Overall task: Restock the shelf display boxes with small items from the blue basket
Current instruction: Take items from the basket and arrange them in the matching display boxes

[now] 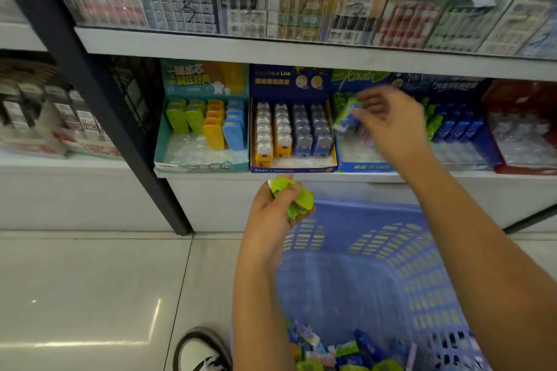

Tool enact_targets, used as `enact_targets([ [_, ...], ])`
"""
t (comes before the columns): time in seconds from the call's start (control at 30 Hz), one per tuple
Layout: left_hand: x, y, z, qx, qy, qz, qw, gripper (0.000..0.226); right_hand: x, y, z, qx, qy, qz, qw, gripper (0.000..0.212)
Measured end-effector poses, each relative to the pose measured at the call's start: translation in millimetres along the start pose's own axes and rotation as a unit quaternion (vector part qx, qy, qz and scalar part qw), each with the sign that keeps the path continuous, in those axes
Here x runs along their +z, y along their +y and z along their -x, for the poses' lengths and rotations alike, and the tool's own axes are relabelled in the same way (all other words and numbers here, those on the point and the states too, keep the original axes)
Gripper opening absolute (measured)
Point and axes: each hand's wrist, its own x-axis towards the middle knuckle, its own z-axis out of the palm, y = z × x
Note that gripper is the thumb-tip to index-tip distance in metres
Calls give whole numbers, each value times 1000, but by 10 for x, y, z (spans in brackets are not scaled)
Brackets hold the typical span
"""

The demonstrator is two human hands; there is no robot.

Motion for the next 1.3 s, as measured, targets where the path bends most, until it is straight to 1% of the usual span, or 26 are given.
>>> enact_targets([
  [0.07,10,-14,-5,8,-11,-12,1000,15,-102,112,-75,16,8,13,1000,20],
  [0.2,39,-55,2,7,-23,-25,999,14,-148,316,-193,19,-29,78,996,18],
  [0.33,68,-84,-10,16,-20,-50,998,15,-51,422,-367,50,-72,89,992,22],
  [0.5,91,-95,-33,16,-13,-54,998,13,-93,488,-527,32,-118,126,984,24],
  [0.63,118,-123,-49,11,-15,-56,998,13,-105,511,-566,19,-152,130,980,23],
  [0.73,148,-150,-58,9,-19,-59,998,14,-51,544,-557,15,-142,167,976,23],
  [0.83,181,-161,-63,8,-29,-55,998,14,-14,621,-507,-57,-121,289,948,21],
  [0.93,220,-160,-55,13,-33,-58,998,12,88,701,-357,-130,-102,333,928,25],
  [0.97,236,-164,-55,15,-30,-61,998,11,102,710,-335,-127,-102,335,928,27],
  [1.07,282,-182,-33,6,-23,-67,997,11,41,635,-351,-76,-128,362,920,31],
  [1.1,298,-186,-19,0,-28,-69,997,13,19,585,-328,-77,-129,364,919,34],
  [1.13,308,-194,-7,-3,-35,-78,996,16,-2,524,-273,-83,-122,331,932,38],
  [1.17,319,-201,5,-4,-42,-93,995,18,-22,437,-178,-77,-117,263,955,39],
  [1.2,329,-210,14,-2,-48,-115,992,19,-54,326,-51,-56,-131,173,975,37],
  [1.23,345,-215,21,1,-55,-140,989,19,-92,210,92,-31,-177,89,980,31],
  [1.27,360,-218,25,5,-63,-167,984,18,-118,107,234,-8,-244,27,969,28],
  [1.3,378,-222,31,9,-73,-192,979,17,-137,39,367,8,-303,-8,953,28],
])
